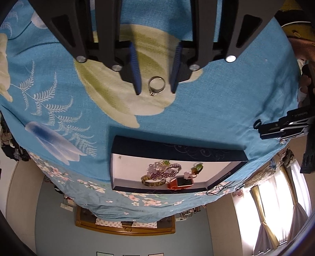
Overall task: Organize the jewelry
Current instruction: 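Grasp the silver ring with the right tool while the left tool grasps the black ring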
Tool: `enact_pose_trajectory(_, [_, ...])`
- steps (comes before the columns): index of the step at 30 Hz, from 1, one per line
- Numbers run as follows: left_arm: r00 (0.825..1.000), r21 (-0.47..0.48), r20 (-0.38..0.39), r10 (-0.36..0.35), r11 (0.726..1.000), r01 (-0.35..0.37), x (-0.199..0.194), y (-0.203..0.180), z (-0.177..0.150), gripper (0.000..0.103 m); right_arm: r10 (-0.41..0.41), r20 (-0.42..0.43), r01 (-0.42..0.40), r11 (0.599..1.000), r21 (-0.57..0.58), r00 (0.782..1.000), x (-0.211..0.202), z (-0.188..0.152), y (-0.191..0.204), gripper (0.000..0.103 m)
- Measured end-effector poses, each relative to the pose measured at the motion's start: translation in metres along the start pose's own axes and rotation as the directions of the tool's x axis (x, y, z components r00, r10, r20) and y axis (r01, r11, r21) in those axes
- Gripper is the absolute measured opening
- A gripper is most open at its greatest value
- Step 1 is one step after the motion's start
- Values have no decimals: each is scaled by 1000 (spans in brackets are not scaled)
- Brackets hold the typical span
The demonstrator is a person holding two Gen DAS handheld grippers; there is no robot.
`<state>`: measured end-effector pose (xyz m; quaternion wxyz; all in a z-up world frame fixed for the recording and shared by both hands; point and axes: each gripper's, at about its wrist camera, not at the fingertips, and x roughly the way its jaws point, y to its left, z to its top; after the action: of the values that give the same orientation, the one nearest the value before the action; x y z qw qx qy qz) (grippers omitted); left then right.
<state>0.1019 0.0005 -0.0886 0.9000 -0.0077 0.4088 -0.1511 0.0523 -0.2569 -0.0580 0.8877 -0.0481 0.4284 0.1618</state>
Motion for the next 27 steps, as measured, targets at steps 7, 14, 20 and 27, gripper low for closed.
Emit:
enact_pose_trajectory(7, [1000,10,-7,-6,1000,6,3,-4,-2,40,8,6,-8,1000,-2,1000,-1,0,2,16])
enact_pose_trajectory(14, [1000,31,-27,-12,999,13,5,-8,-7,40,59,24,-60,998,32,998,-4,1,-1,15])
enact_pose_trajectory(20, [999,20,-46,2,1000,-1,11,-6,-5,35,83,47,-84,996,27,995,-7,6,4,15])
enact_pose_trajectory(27, [999,40,-45,32,999,-30,13,-10,-7,27,104,61,-107,993,41,993,-6,11,3,15])
